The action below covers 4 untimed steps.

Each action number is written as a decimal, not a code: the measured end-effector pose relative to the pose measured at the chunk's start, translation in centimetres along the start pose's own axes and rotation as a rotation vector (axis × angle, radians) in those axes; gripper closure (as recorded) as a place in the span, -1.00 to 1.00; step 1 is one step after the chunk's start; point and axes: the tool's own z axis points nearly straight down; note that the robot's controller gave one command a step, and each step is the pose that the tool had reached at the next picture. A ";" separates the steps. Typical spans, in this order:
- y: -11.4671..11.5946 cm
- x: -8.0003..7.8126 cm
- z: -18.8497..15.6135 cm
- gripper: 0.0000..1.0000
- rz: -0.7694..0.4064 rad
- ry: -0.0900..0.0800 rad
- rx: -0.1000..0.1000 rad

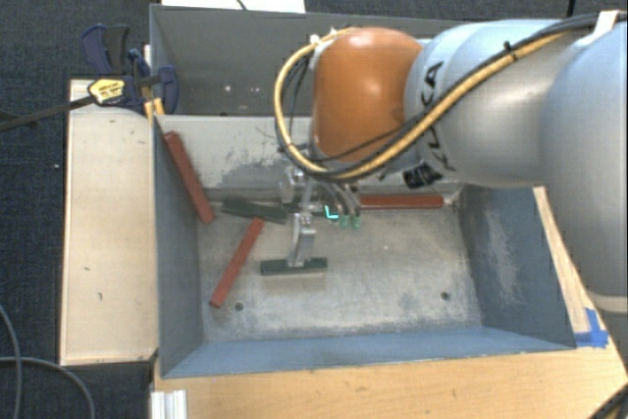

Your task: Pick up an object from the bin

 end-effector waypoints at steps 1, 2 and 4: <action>-0.1 -0.2 -0.4 -1.00 0.004 -0.008 -0.001; -0.4 2.3 4.8 -1.00 -0.002 -0.013 -0.002; 0.4 0.6 9.9 1.00 0.107 -0.008 -0.001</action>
Offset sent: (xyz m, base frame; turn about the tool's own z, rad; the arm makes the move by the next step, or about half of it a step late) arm -0.0492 -0.0071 -0.0997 -0.0022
